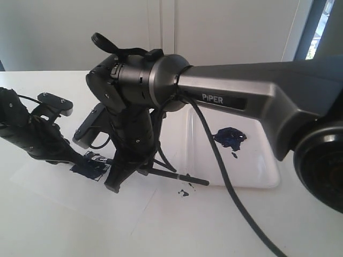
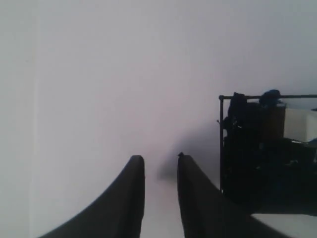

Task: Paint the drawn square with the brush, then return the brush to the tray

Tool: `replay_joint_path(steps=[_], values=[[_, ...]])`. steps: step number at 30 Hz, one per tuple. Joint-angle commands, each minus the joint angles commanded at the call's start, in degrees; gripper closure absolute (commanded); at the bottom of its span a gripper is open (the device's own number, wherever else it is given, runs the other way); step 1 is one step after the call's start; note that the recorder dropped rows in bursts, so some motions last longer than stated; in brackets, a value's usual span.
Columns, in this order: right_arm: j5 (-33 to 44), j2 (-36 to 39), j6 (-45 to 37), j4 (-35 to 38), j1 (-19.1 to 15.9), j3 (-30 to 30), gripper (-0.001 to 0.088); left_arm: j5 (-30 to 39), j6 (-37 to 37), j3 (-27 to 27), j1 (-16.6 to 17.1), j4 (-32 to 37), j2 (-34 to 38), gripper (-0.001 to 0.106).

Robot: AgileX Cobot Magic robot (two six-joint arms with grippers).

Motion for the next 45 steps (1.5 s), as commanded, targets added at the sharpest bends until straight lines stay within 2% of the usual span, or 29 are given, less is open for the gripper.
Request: replay_joint_path(steps=[3, 45], values=[[1.78, 0.00, 0.00, 0.00, 0.00, 0.00, 0.0868, 0.00, 0.00, 0.00, 0.00, 0.00, 0.35, 0.075], [1.78, -1.81, 4.73, 1.59, 0.00, 1.57, 0.0868, -0.46, 0.21, 0.00, 0.10, 0.00, 0.35, 0.075]])
